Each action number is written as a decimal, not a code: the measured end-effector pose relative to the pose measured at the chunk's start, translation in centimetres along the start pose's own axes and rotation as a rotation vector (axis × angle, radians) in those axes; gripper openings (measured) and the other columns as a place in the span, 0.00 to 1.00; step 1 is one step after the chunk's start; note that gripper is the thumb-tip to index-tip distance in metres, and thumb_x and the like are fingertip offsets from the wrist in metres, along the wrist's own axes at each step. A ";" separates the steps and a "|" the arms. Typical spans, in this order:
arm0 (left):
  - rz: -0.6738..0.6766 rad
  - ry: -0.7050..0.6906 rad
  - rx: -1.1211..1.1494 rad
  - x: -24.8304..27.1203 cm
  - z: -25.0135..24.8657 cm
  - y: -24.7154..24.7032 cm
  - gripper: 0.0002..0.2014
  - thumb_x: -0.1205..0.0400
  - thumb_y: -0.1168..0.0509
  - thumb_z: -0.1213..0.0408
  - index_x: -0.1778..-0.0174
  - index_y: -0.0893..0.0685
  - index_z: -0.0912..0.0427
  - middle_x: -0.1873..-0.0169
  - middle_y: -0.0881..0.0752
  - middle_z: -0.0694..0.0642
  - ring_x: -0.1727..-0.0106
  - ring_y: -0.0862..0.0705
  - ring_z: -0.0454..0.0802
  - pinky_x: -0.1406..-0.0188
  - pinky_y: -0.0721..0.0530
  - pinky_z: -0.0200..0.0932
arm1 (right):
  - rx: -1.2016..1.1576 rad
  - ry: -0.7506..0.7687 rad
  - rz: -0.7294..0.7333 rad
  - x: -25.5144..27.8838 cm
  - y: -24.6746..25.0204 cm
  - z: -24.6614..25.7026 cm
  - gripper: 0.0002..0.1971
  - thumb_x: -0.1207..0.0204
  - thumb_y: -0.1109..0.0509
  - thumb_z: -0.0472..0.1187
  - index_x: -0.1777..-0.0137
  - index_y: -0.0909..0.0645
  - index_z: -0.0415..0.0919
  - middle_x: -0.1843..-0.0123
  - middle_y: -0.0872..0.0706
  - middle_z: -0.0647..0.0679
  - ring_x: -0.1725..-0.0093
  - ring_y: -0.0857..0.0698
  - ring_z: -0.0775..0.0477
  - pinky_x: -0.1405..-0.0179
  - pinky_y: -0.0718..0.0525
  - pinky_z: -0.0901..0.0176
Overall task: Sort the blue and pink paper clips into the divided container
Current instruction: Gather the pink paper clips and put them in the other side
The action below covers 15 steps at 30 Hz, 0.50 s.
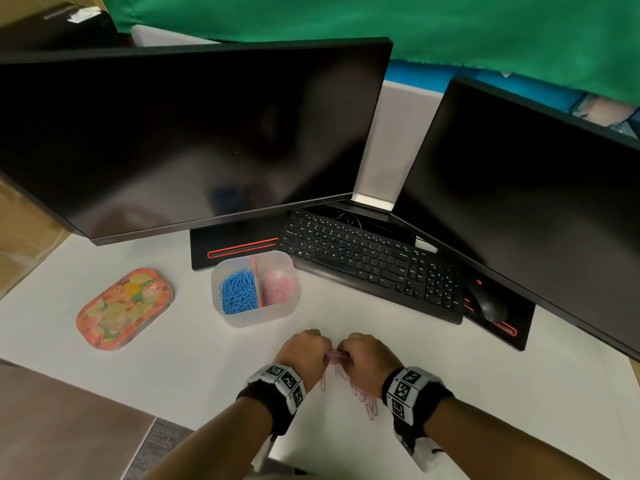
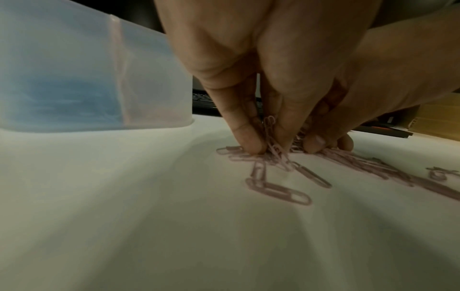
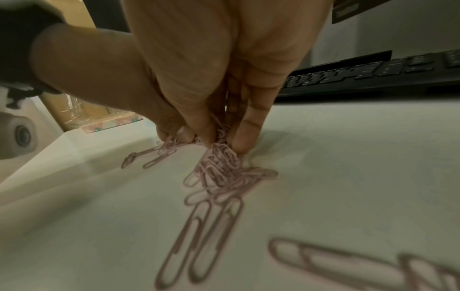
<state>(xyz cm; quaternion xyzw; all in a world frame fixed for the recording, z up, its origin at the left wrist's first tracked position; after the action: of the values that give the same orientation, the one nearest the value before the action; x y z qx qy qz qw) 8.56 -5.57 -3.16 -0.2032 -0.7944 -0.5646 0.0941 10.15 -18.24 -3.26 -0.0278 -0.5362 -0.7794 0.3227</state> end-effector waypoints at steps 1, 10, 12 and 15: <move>0.004 -0.002 0.006 0.0 0.0 0.1 0.13 0.18 0.43 0.62 0.48 0.14 0.59 0.48 0.16 0.59 0.48 0.17 0.58 0.52 0.22 0.44 | 0.007 0.003 0.001 0.0 0.1 0.0 0.11 0.18 0.38 0.43 0.48 0.15 0.42 0.51 0.16 0.45 0.51 0.16 0.42 0.54 0.19 0.56; -0.085 -0.040 0.125 0.5 0.7 3.3 0.10 0.20 0.40 0.63 0.56 0.12 0.57 0.57 0.15 0.59 0.57 0.19 0.55 0.60 0.24 0.42 | -0.061 0.072 -0.028 -0.3 2.8 0.6 0.11 0.22 0.37 0.38 0.50 0.13 0.40 0.54 0.15 0.46 0.55 0.16 0.46 0.55 0.17 0.57; -0.125 -0.049 0.156 0.6 0.9 4.2 0.10 0.20 0.39 0.62 0.54 0.11 0.55 0.56 0.14 0.57 0.56 0.18 0.53 0.58 0.21 0.42 | -0.076 0.080 -0.053 -0.4 3.5 0.7 0.10 0.23 0.35 0.37 0.49 0.12 0.40 0.56 0.16 0.48 0.57 0.17 0.48 0.57 0.19 0.62; -0.194 -0.061 0.202 0.9 1.2 5.7 0.10 0.20 0.37 0.60 0.51 0.11 0.53 0.54 0.13 0.54 0.54 0.16 0.52 0.53 0.18 0.44 | -0.090 0.078 -0.089 -0.5 4.4 0.8 0.10 0.22 0.33 0.38 0.47 0.12 0.40 0.57 0.17 0.51 0.59 0.20 0.53 0.57 0.25 0.69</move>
<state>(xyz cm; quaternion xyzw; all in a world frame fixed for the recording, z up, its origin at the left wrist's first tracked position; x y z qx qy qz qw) 10.27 -2.61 1.69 -0.1322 -0.8656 -0.4818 0.0348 12.66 -18.24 0.49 0.0121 -0.4885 -0.8168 0.3068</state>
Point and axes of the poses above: each hand's wrist, its own x-axis away from the middle knuckle, its own y-axis out of the back of the hand, z = x × y, the point moved 4 cm from there along -x, towards the middle knuckle
